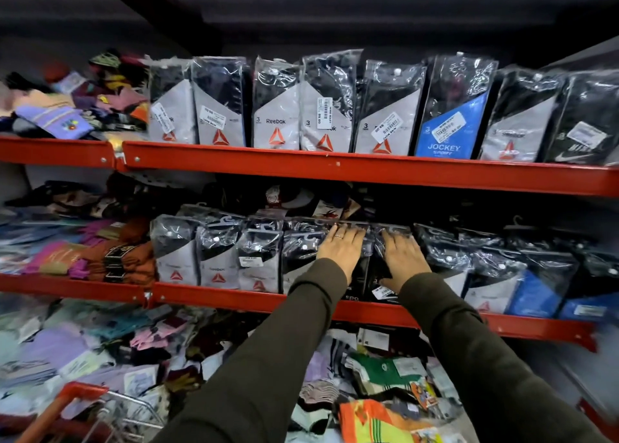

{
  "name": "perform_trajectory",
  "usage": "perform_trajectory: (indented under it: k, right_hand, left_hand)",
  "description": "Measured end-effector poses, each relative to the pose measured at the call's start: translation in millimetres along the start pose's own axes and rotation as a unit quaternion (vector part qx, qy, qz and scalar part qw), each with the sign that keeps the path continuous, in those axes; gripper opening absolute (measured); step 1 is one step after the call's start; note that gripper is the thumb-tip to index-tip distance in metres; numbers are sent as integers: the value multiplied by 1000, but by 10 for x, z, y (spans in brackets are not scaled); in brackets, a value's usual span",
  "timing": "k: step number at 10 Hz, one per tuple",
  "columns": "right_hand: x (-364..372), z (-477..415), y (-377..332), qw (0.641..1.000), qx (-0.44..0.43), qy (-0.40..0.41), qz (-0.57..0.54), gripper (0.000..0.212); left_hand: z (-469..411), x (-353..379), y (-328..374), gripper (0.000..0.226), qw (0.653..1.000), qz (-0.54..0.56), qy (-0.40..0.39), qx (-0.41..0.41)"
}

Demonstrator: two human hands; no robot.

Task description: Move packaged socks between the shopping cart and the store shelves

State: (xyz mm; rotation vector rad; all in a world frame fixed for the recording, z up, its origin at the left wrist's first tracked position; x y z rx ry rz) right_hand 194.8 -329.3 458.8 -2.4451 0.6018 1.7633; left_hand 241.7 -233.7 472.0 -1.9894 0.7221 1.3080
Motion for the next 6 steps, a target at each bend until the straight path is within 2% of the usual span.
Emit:
perform_trajectory:
  k: [2, 4, 5, 6]
  right_hand:
    - [-5, 50, 62, 997, -51, 39, -30, 93]
    - [-60, 83, 72, 994, -81, 40, -59, 94]
    - [-79, 131, 58, 994, -85, 43, -57, 103]
    - [-247, 211, 102, 988, -74, 75, -111, 98]
  left_hand:
    - [8, 27, 97, 105, 999, 0, 39, -29]
    - [16, 9, 107, 105, 997, 15, 59, -41]
    - [43, 25, 81, 105, 997, 29, 63, -28]
    - [146, -153, -6, 96, 989, 93, 108, -31]
Point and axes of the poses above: each hand's wrist, its own z-axis away from the middle knuckle, its own x-axis out of the palm, y = z × x, the point moved 9 cm from there along -z, towards the middle knuckle
